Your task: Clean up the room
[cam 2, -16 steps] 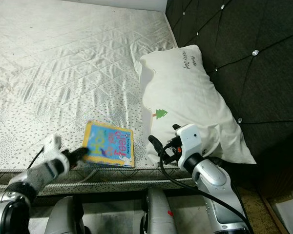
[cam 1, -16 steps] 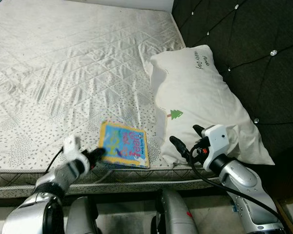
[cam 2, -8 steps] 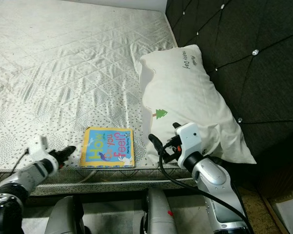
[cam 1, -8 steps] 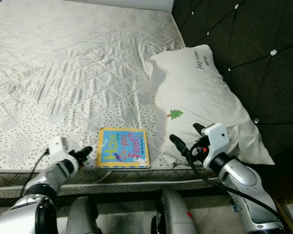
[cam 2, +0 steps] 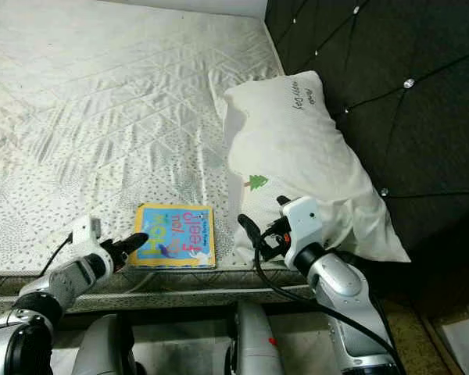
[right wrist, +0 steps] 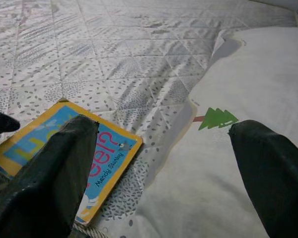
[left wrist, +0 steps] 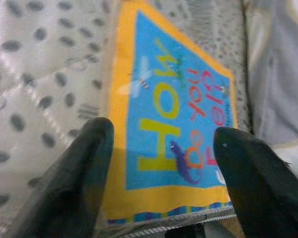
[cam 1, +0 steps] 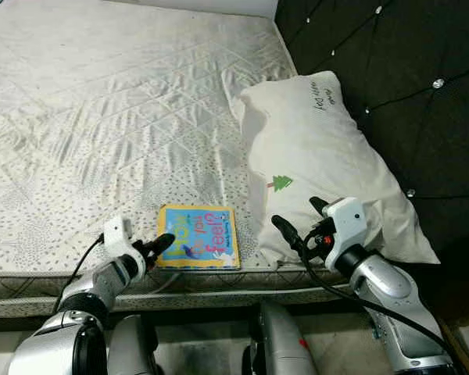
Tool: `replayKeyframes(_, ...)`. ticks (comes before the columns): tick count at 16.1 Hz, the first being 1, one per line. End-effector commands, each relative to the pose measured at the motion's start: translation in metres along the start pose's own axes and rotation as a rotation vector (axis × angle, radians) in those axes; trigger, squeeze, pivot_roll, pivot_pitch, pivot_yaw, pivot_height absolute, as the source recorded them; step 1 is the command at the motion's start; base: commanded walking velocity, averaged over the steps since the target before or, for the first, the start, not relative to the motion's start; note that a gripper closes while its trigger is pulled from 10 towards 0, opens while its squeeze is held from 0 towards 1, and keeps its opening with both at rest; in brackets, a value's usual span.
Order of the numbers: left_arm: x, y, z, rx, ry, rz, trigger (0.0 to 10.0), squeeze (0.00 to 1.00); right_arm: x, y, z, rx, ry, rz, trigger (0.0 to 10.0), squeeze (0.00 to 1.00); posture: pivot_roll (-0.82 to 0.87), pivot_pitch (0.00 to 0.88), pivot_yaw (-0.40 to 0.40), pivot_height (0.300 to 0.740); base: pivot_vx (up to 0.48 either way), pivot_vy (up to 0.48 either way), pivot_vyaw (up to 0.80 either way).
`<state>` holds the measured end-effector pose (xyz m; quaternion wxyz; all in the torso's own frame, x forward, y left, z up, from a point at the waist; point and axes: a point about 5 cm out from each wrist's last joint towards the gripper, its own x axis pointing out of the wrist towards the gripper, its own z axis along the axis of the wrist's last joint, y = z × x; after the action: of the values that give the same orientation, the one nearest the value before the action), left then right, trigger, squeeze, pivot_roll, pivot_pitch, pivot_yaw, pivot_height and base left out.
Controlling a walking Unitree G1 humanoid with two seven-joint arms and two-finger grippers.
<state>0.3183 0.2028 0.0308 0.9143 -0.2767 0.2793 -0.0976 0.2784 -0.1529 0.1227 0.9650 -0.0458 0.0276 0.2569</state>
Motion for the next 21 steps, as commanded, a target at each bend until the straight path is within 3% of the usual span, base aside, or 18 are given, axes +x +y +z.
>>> replayKeyframes(1, 0.001, -0.005, -0.007, 0.030, 0.042, -0.046, 10.0, 1.00, 0.000, 0.000, -0.001, -0.001, 0.000, -0.002, 10.0, 0.00, -0.23, 0.133, -0.101, 0.603, 0.000, 0.000, 0.00)
replayKeyframes(4, 0.001, -0.015, -0.011, 0.063, 0.076, -0.132, 10.0, 1.00, 0.002, 0.006, -0.001, 0.004, -0.005, 0.002, 10.0, 0.00, -0.22, 0.131, -0.095, 0.603, 0.000, 0.000, 0.00)
replayKeyframes(8, -0.002, -0.024, -0.015, 0.122, 0.109, -0.158, 10.0, 1.00, 0.006, 0.007, 0.001, 0.010, -0.016, 0.000, 10.0, 0.00, -0.20, 0.127, -0.089, 0.603, 0.000, 0.000, 0.00)
replayKeyframes(11, -0.007, -0.022, -0.022, 0.132, 0.162, -0.171, 10.0, 1.00, 0.008, 0.007, 0.002, 0.011, -0.022, -0.002, 10.0, 0.00, -0.20, 0.124, -0.084, 0.603, 0.000, 0.000, 0.00)
replayKeyframes(21, -0.007, -0.022, -0.022, 0.132, 0.162, -0.171, 10.0, 1.00, 0.008, 0.007, 0.002, 0.011, -0.022, -0.002, 10.0, 0.00, -0.20, 0.124, -0.084, 0.603, 0.000, 0.000, 0.00)
